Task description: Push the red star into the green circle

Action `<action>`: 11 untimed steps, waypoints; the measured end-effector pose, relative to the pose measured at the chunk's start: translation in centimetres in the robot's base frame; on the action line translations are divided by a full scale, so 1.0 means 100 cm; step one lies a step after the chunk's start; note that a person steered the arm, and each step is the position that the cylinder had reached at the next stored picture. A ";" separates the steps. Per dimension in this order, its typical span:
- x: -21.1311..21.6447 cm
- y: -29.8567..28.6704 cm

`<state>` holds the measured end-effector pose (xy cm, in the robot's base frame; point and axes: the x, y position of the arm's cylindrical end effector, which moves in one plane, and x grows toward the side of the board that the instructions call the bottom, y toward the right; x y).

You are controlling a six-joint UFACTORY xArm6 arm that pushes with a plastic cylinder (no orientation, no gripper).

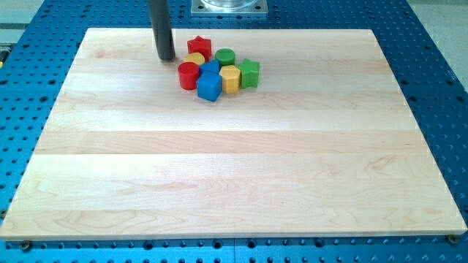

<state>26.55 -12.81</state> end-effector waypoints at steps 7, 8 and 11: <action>-0.036 0.144; -0.019 0.127; -0.008 0.089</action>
